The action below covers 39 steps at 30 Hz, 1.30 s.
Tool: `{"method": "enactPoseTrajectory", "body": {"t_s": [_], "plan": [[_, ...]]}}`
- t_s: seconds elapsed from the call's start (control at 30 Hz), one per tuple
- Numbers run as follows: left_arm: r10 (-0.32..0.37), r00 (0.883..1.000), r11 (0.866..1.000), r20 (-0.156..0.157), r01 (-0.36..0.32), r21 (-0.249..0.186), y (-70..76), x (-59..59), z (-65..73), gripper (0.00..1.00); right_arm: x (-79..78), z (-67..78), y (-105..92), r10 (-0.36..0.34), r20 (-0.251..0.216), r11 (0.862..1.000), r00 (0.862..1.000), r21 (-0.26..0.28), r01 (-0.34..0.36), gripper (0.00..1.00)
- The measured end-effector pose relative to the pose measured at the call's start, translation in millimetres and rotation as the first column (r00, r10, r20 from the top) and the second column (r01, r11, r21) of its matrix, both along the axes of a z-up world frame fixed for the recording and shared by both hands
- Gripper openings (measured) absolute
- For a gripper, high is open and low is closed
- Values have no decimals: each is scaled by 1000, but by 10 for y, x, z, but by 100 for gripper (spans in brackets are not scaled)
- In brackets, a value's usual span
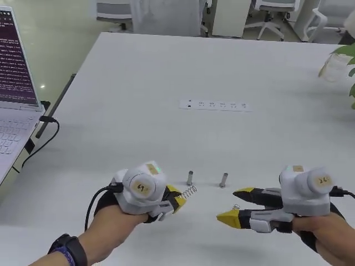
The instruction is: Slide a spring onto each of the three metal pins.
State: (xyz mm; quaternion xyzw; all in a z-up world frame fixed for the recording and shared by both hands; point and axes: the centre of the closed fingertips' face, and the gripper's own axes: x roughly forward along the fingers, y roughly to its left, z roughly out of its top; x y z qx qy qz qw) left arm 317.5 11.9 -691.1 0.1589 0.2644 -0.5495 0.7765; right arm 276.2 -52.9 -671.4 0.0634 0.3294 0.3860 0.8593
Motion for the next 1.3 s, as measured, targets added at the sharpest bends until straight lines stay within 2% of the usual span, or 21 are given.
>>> {"method": "enactPoseTrajectory", "body": {"t_s": [0.4,0.93,1.3], "plan": [[-38,999,999,14,38,-17,-113,-98,111,2,87,28,142,45,-2,998,999,35,-45,49],[-85,996,996,35,86,-35,-236,-219,228,2,111,34,248,97,-24,992,995,84,-95,39],[-123,991,992,48,125,-32,-280,-309,250,2,111,92,324,122,-27,986,992,115,-118,26]]}}
